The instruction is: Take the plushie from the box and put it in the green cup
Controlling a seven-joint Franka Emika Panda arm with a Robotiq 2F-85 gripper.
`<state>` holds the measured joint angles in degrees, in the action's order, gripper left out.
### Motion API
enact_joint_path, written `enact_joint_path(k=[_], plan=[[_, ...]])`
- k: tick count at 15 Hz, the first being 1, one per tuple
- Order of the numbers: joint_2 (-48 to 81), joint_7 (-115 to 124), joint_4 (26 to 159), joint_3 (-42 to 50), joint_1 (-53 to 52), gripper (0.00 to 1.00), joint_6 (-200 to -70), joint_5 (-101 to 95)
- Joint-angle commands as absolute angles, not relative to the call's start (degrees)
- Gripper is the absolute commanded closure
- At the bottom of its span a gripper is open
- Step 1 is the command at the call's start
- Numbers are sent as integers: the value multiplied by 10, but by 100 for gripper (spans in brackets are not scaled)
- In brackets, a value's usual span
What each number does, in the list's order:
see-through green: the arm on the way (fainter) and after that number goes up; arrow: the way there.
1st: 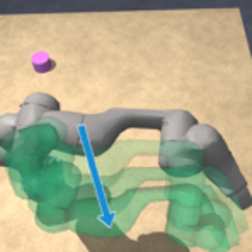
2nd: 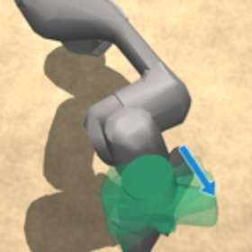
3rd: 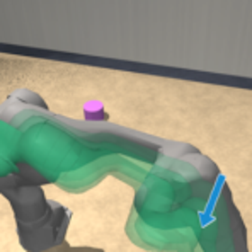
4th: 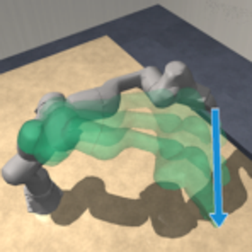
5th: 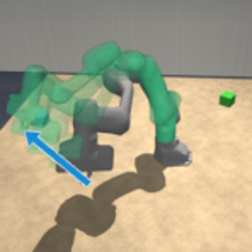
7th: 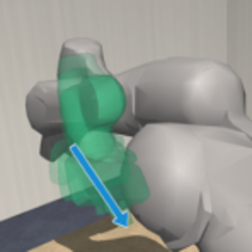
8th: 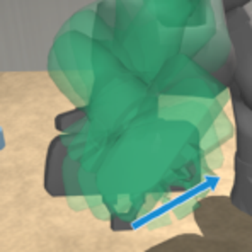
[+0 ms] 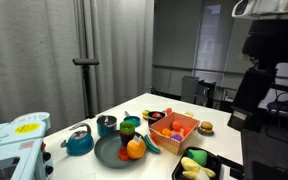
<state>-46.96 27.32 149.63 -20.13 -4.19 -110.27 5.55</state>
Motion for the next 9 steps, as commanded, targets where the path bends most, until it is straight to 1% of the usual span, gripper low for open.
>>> enact_joint_path(k=[1, 5, 9], plan=[[-422, 289, 1464, -176, 5, 0, -1118, 30], [-359, 304, 1428, -149, 58, 0, -1143, 2], [-283, 315, 1392, -121, 82, 0, -1173, 2]])
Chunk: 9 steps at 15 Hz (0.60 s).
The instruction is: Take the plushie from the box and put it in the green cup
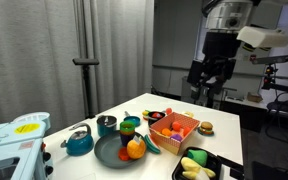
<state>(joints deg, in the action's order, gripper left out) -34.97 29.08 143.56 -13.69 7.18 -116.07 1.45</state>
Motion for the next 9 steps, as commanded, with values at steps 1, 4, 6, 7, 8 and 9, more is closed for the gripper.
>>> enact_joint_path(k=[1, 4, 6, 7, 8, 9], plan=[[-270, 319, 1383, -115, 82, 0, -1173, 4], [-282, 308, 1399, -101, 67, 0, -1172, 7], [-267, 309, 1388, -98, 67, 0, -1172, 7], [-266, 310, 1386, -98, 67, 0, -1172, 7], [-265, 310, 1384, -98, 67, 0, -1172, 7], [-265, 311, 1384, -98, 67, 0, -1172, 7]])
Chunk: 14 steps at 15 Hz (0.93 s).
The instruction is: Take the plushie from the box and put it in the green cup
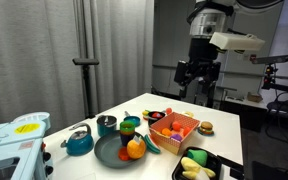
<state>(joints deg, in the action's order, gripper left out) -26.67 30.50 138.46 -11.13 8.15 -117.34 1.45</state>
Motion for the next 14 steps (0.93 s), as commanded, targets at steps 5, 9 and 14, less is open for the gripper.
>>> enact_joint_path(k=[5, 9, 14], plan=[[-252, 332, 1382, -103, 72, 0, -1194, 2], [-195, 366, 1347, -96, 82, 0, -1224, -4], [-113, 427, 1294, -68, 96, 0, -1237, -43]])
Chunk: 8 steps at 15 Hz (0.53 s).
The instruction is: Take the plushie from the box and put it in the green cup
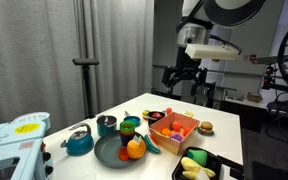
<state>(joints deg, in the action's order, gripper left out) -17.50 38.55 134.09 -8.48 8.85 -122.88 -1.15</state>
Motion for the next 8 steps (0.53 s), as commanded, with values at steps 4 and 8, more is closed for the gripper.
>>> enact_joint_path(k=[4, 8], plan=[[-49, 488, 1267, -31, 97, 0, -1231, -76], [3, 552, 1254, 6, 92, 0, -1234, -96]])
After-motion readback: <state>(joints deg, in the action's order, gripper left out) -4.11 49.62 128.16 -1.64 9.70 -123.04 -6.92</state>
